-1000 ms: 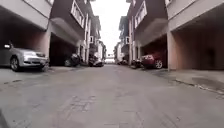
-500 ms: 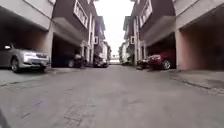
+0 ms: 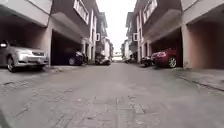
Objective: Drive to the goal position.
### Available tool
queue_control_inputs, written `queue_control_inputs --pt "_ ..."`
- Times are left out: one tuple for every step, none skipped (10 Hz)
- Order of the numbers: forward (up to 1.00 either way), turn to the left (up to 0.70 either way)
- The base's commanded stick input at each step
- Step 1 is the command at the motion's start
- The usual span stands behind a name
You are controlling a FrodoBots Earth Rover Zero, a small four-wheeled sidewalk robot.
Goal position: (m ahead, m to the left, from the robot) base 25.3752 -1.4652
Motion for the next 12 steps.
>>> queue_control_inputs --pt "0.70 0.00" --pt "0.70 0.00" --pt "0.70 0.00" --pt "0.70 0.00" --pt "0.70 0.00" --pt "0.70 0.00" --pt "0.70 0.00" --pt "0.70 0.00" --pt "0.70 0.00" --pt "0.70 0.00" --pt "0.70 0.00" --pt "0.70 0.00"
